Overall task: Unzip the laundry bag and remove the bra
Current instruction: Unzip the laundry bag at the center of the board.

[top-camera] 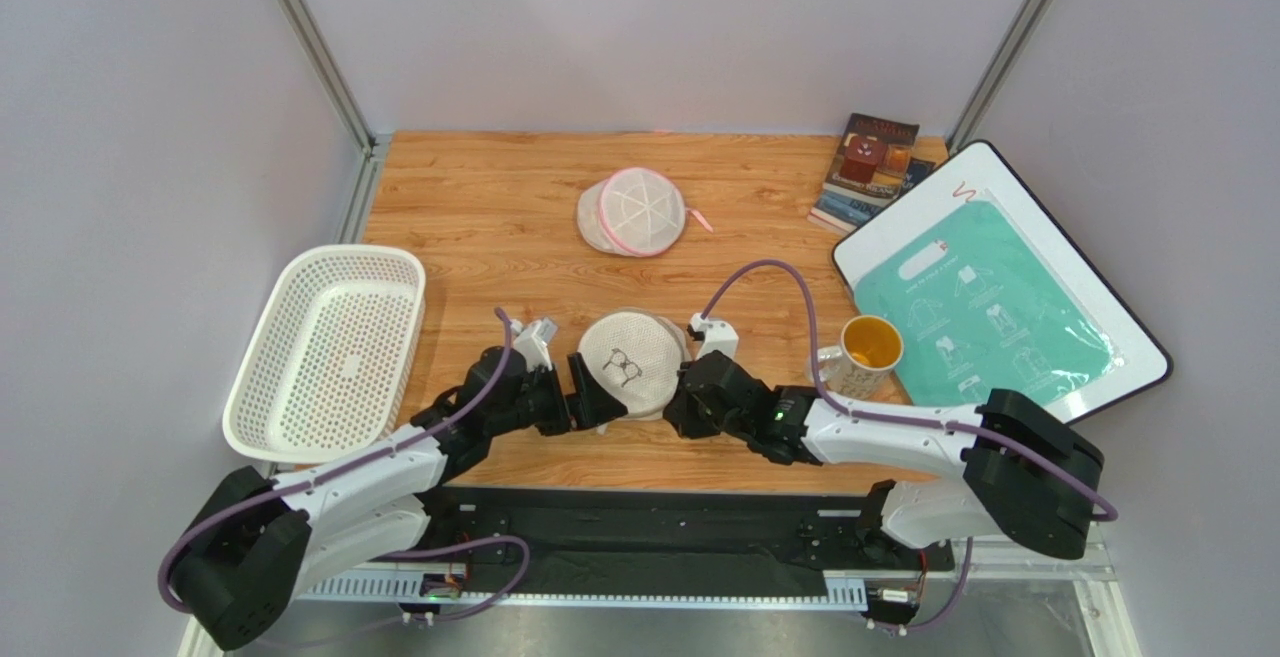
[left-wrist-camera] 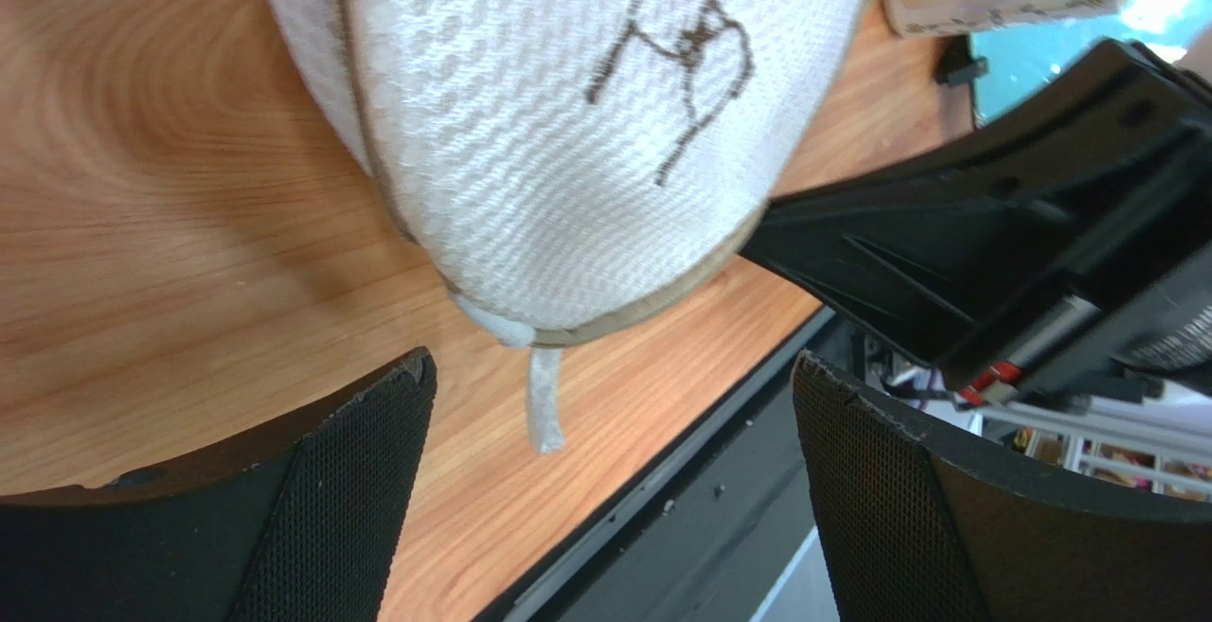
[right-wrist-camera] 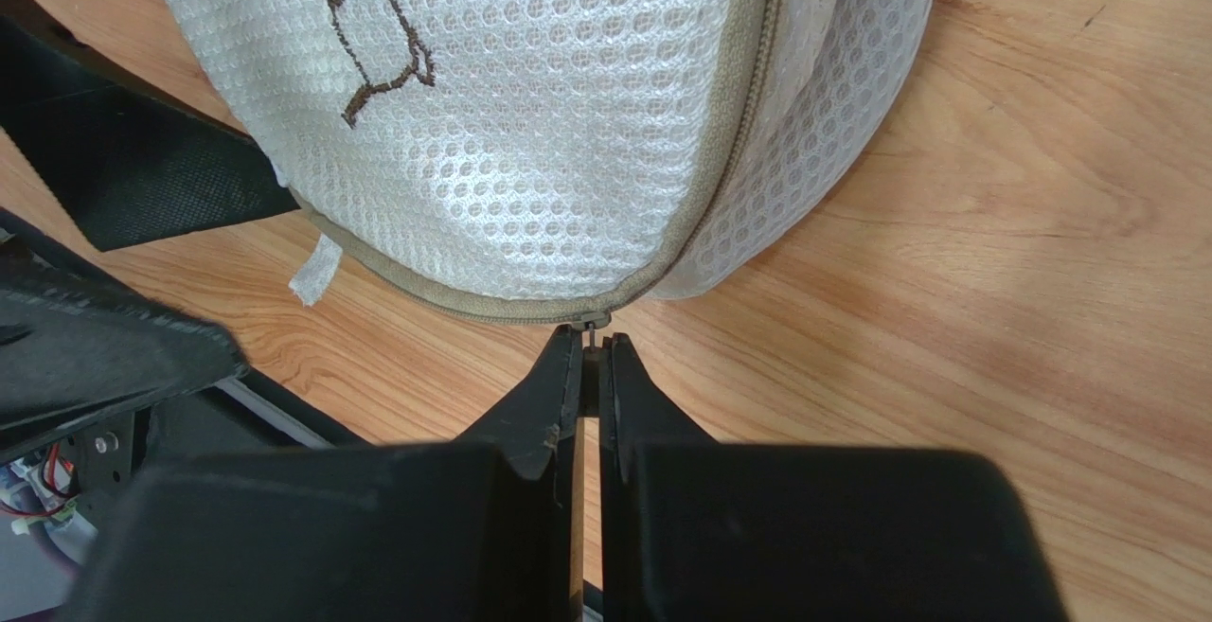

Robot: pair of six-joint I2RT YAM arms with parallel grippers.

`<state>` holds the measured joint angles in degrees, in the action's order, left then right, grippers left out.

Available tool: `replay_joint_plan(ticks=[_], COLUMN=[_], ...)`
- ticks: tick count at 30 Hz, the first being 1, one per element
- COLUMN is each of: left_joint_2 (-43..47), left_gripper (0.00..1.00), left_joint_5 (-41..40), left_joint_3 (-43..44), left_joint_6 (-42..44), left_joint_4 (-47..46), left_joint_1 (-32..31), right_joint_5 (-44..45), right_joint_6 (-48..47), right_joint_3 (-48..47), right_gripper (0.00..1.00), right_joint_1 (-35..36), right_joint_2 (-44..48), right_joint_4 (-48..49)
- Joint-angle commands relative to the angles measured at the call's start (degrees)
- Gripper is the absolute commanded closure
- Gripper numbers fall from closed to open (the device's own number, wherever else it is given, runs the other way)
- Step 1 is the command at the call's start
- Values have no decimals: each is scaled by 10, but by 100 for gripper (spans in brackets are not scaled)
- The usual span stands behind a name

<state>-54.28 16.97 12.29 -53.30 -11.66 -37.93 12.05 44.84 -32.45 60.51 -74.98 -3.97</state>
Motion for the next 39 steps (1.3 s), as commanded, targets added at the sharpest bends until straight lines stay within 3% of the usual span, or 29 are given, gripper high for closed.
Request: replay_joint_plan(ticks=[1, 12, 15, 16, 18, 19, 27, 39], left_joint_2=[-42, -119, -126, -129, -133, -134, -132, -80], left_gripper=[0, 2, 15, 28, 42, 56, 100, 100], left_joint_5=[-24, -43, -49, -51, -55, -56, -64, -73], left_joint_3=[-10, 1, 1, 1, 1, 1, -3, 23], left_joint_6=[-16, -54, -59, -61, -63, -64, -60, -18], left_joint_4=[-44, -136, -151, -153, -156, -156, -152, -66], left_joint_1=[-4, -32, -34, -35, -36, -36, -35, -34], right_joint_5=[19, 24, 24, 26, 24, 24, 30, 67], right_joint_6=[14, 19, 22, 23, 24, 24, 27, 28], right_joint_3=[-21, -17, -13, -11, -10, -8, -1, 35], right_gripper=[100, 100, 100, 100, 100, 100, 100, 100], right_joint_1=[7, 16, 18, 19, 20, 22, 28, 28], right_joint_2=[0, 2, 5, 6, 7, 8, 16, 75], right_joint_4=[28, 30, 32, 32, 34, 34, 30, -13])
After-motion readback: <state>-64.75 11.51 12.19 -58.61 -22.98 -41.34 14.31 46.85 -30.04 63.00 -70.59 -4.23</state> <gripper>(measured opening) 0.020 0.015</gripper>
